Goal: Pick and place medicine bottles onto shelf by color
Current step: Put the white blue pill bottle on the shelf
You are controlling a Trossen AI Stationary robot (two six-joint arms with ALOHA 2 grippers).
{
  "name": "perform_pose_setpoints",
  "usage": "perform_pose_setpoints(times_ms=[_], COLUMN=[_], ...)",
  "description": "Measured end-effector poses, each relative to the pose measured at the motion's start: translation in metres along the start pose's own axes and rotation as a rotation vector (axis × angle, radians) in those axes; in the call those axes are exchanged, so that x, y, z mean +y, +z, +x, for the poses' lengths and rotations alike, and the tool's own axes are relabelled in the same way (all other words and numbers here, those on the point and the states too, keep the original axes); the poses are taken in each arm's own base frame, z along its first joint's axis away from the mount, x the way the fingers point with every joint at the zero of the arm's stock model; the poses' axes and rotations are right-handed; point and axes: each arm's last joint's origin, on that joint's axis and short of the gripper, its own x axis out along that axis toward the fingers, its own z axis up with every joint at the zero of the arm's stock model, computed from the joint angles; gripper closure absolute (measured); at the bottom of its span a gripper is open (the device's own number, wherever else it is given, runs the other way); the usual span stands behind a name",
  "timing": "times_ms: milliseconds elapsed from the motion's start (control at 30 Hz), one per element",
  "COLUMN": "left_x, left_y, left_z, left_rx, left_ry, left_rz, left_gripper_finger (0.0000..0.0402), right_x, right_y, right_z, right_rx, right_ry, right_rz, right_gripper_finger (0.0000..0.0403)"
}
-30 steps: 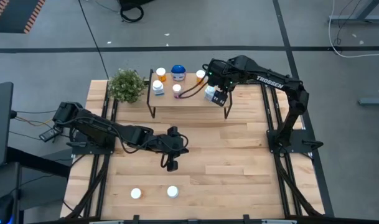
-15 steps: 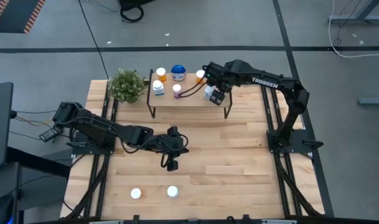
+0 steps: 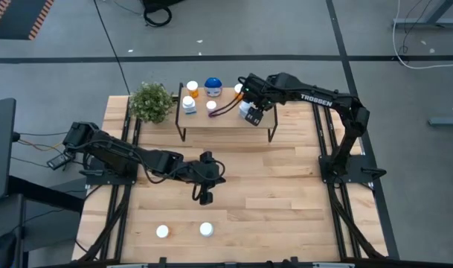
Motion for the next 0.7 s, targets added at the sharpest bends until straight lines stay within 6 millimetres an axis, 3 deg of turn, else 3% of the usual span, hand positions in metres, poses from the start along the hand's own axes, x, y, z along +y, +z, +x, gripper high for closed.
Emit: perform_pose_setpoints(times_ms=[700], left_x=[-0.0001], left_y=[-0.0002], left_z=[0.0001], left_rx=[0.001], left_ry=[0.000], left_rz=[-0.008], left_gripper_finger=[0.0382], right_x=[0.0038], right_y=[0.0016], right_z=[-0.0004], right_rx=[-0.014], right_ry=[0.122], right_rz=[-0.083], right_gripper_finger=[0.0148])
